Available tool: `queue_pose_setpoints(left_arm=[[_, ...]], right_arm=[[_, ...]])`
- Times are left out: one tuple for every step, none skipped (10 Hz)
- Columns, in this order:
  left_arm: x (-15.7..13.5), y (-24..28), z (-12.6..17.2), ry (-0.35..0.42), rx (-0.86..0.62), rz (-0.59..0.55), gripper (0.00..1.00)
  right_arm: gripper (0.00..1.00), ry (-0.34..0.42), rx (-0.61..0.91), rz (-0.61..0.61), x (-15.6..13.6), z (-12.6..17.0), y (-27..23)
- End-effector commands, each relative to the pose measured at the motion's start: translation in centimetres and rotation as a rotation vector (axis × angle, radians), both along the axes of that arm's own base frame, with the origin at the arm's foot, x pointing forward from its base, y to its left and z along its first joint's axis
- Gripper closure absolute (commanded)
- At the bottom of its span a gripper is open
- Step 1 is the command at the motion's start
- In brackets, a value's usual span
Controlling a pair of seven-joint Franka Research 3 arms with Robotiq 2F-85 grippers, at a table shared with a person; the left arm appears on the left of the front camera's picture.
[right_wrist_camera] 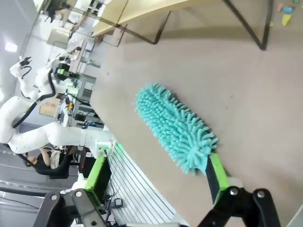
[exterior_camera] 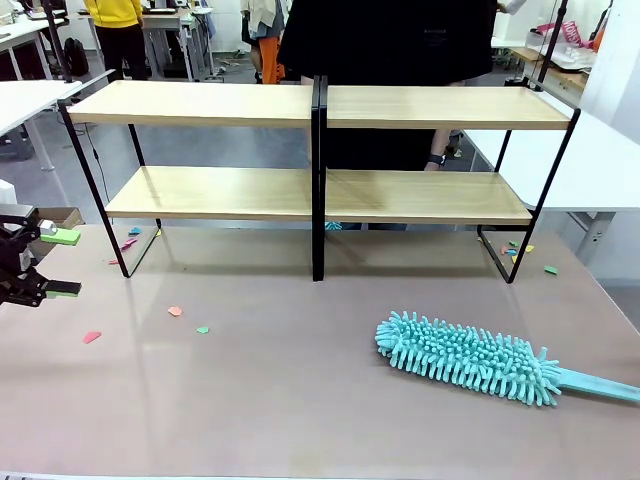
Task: Clean the shelves.
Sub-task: Place the Duster on the table.
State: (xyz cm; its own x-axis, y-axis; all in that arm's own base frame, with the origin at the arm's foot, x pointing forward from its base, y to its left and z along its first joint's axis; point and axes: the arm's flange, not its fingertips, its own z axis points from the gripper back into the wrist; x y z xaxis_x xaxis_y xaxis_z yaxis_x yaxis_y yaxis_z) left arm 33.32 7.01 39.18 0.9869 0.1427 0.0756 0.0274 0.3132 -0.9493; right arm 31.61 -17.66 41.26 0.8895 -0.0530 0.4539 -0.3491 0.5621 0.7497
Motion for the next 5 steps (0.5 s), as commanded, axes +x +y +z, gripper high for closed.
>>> queue_pose_setpoints(left_arm=[[-0.02, -0.11, 0.23, -0.003, -0.017, 0.003, 0.0], [-0.02, -0.11, 0.23, -0.003, -0.017, 0.003, 0.0], [-0.02, -0.11, 0.23, -0.003, -0.017, 0.003, 0.0], [-0.02, -0.11, 0.23, -0.003, -0.017, 0.003, 0.0], [-0.02, -0.11, 0.23, -0.003, -0.017, 0.003, 0.0]], right_arm=[[0.0, -0.002, -0.021, -0.036, 0.89, 0.05, -0.3], [0.0, -0.002, -0.021, -0.036, 0.89, 0.05, -0.3], [0.0, -0.002, -0.021, -0.036, 0.89, 0.05, -0.3], [0.0, -0.002, -0.021, -0.036, 0.89, 0.05, -0.3], [0.0, -0.002, -0.021, -0.036, 0.89, 0.05, -0.3]])
